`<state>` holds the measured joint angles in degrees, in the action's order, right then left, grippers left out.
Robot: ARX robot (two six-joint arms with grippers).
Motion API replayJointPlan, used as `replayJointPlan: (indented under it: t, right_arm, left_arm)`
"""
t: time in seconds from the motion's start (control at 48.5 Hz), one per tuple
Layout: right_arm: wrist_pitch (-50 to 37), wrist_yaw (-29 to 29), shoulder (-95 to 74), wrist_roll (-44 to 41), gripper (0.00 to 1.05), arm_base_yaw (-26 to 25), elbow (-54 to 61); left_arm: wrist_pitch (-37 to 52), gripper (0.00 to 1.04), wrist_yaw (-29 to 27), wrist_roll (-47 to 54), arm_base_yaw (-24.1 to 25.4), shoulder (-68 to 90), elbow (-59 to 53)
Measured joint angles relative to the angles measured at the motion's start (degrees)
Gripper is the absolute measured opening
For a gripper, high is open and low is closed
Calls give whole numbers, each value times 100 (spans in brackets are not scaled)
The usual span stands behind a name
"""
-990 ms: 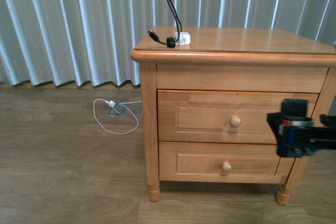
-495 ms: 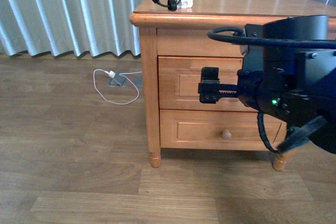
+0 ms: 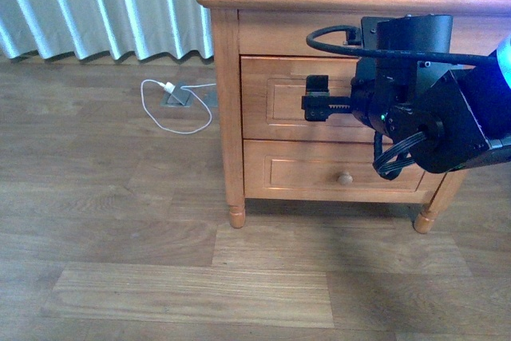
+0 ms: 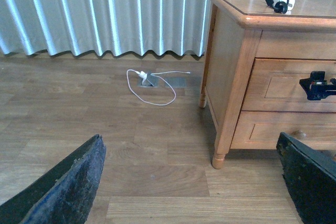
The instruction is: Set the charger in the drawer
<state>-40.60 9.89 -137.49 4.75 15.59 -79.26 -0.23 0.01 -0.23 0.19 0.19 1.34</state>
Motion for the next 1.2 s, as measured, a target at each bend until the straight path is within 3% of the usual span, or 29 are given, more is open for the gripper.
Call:
replayJointPlan:
  t: [0.33,0.804,1.196]
  right_arm:
    - [9,35,-275,9,96,-153,-122]
    - [-39,42,-275,-50,28,-205,-120]
    - [-363,-203,85,-57,23,-205,658]
  left_arm:
    - [0,99,0,0,0,0,0]
    - [0,99,0,0,0,0,0]
    - [0,99,0,0,0,0,0]
